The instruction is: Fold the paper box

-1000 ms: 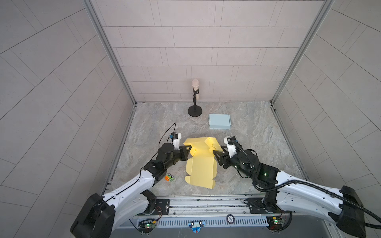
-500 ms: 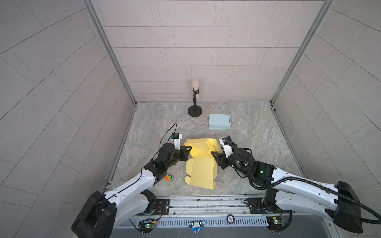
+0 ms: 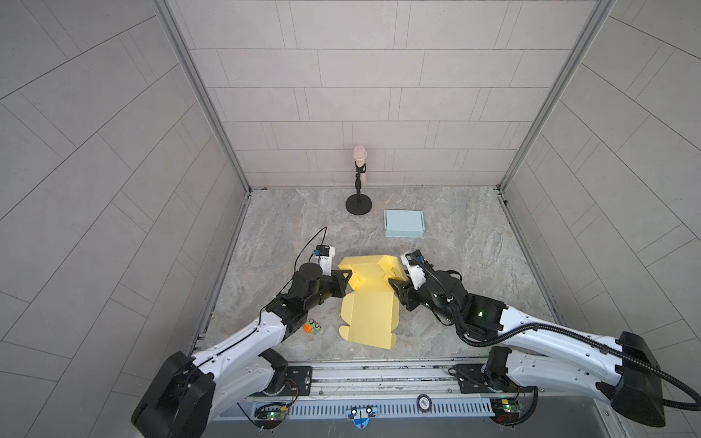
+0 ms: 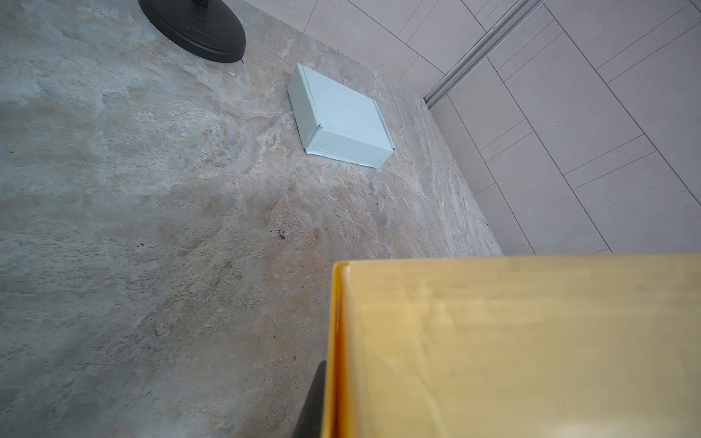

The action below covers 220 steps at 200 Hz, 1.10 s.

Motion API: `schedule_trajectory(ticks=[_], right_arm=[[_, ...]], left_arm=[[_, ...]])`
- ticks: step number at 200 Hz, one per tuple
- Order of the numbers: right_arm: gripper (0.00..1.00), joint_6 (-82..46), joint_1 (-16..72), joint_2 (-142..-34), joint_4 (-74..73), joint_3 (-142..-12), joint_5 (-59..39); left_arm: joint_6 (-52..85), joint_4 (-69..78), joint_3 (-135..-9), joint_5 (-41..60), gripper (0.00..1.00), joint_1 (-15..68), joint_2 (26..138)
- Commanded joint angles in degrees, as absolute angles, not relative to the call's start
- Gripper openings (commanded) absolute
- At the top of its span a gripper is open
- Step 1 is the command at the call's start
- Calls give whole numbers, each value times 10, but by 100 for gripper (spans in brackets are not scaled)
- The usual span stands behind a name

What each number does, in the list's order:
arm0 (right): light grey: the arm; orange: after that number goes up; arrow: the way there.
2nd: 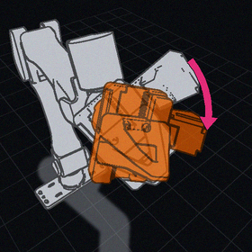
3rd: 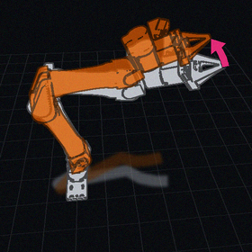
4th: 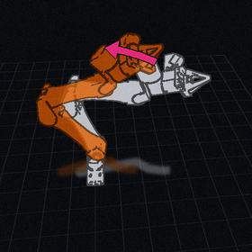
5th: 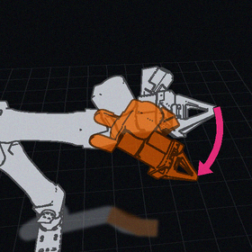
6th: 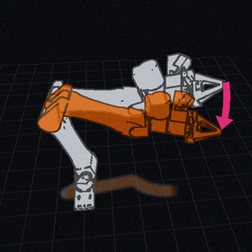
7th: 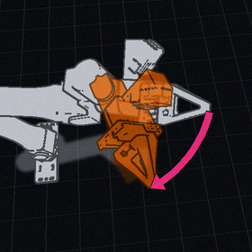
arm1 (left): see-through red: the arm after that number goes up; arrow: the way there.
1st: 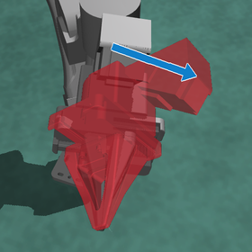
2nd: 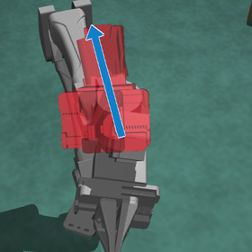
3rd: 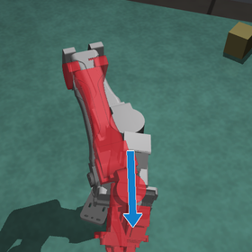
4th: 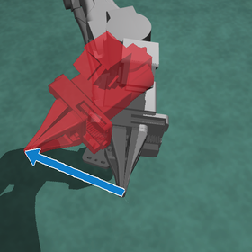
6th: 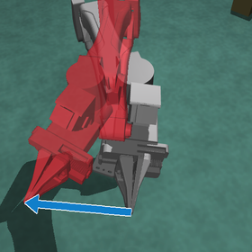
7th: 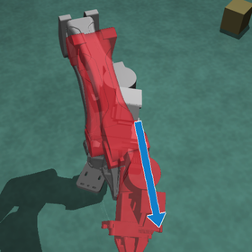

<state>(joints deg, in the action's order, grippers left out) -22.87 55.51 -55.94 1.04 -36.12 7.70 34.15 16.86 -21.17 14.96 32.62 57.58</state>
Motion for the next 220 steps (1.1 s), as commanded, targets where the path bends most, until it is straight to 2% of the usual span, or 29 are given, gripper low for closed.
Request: schedule_trajectory(ticks=[1, 66, 104, 134, 220], right_arm=[[51, -211, 559, -522, 43, -372, 73], [54, -164, 557, -408, 81, -358, 36], [55, -160, 546, -366, 90, -345, 55], [54, -175, 521, -371, 79, -337, 19], [48, -183, 520, -445, 38, -346, -39]], left_arm=[[330, 172, -220, 146, 8, 325, 574], [321, 149, -231, 154, 9, 319, 578], [312, 136, -236, 165, 9, 314, 575], [293, 111, -248, 171, 9, 314, 572], [286, 114, -248, 181, 9, 314, 588]])
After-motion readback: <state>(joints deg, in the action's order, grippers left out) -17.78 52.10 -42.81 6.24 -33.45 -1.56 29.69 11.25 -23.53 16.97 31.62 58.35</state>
